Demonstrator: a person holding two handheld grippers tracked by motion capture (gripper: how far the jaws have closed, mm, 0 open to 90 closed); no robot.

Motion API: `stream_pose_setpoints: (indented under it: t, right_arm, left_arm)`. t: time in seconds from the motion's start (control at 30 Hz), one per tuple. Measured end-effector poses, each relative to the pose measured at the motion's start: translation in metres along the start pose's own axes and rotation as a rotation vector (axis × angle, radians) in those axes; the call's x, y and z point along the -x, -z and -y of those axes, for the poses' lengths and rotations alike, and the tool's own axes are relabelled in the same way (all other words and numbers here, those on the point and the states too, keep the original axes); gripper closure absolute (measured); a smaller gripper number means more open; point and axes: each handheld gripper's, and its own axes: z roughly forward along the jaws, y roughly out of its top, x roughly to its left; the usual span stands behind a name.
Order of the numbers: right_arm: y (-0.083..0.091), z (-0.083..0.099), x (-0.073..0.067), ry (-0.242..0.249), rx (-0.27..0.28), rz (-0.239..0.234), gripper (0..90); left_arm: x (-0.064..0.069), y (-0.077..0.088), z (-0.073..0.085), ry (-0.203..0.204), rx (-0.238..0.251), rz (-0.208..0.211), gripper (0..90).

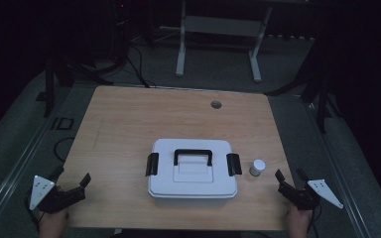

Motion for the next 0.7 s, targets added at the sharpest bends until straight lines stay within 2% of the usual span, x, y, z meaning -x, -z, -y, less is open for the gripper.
stream_pose_setpoints:
  t: [0.1, 0.2, 0.27, 0.3, 0.33, 0.37, 0.43, 0.5, 0.53, 0.57, 0.6, 0.63, 0.67, 0.7]
  right_arm:
    - [-0.001, 0.0002, -0.0025, 0.017, -0.009, -0.004, 13.4]
    - [-0.0013, 0.0002, -0.0037, 0.022, -0.014, -0.011, 13.4]
    - [-0.0018, 0.0004, -0.0032, 0.019, -0.018, -0.014, 13.4]
    - [-0.0018, 0.0004, -0.0032, 0.019, -0.018, -0.014, 13.4]
    - [-0.0018, 0.0004, -0.0032, 0.016, -0.019, -0.017, 13.4]
    - [-0.0018, 0.0004, -0.0032, 0.016, -0.019, -0.017, 13.4]
    - [-0.0024, 0.0006, -0.0031, 0.016, -0.027, -0.029, 13.4]
    - [-0.0027, 0.0006, -0.0032, 0.019, -0.028, -0.036, 13.4]
    - [-0.0027, 0.0006, -0.0032, 0.019, -0.028, -0.036, 13.4]
    - [-0.0033, 0.0008, -0.003, 0.019, -0.035, -0.046, 13.5]
    - [-0.0034, 0.0008, -0.0031, 0.017, -0.036, -0.051, 13.4]
    - [-0.0036, 0.0008, -0.0031, 0.017, -0.037, -0.053, 13.4]
    - [-0.0037, 0.0009, -0.0031, 0.018, -0.037, -0.054, 13.4]
    - [-0.0037, 0.0008, -0.0031, 0.016, -0.037, -0.058, 13.4]
  left_arm:
    - [-0.0011, 0.0, -0.0004, -0.001, -0.003, 0.009, 1.4]
    - [-0.0027, -0.0013, -0.0023, -0.005, -0.026, 0.074, 1.3]
    - [-0.0045, -0.0016, -0.0021, -0.01, -0.046, 0.1, 1.3]
    - [-0.0045, -0.0016, -0.0021, -0.01, -0.046, 0.1, 1.3]
    - [-0.0058, -0.0019, -0.0019, -0.01, -0.063, 0.124, 1.3]
    - [-0.0058, -0.0019, -0.0019, -0.01, -0.063, 0.124, 1.3]
    - [-0.0073, -0.002, -0.0031, -0.027, -0.11, 0.185, 1.3]
    - [-0.0076, -0.0018, -0.0044, -0.053, -0.153, 0.229, 1.3]
    - [-0.0076, -0.0018, -0.0044, -0.053, -0.153, 0.229, 1.3]
    - [-0.0077, -0.0013, -0.0057, -0.077, -0.203, 0.27, 1.3]
    - [-0.0077, -0.0013, -0.0057, -0.077, -0.203, 0.27, 1.3]
    - [-0.0076, -0.0011, -0.0075, -0.124, -0.26, 0.307, 1.3]
    - [-0.0078, -0.0013, -0.0091, -0.153, -0.308, 0.323, 1.2]
    - [-0.0078, -0.0013, -0.0091, -0.153, -0.308, 0.323, 1.3]
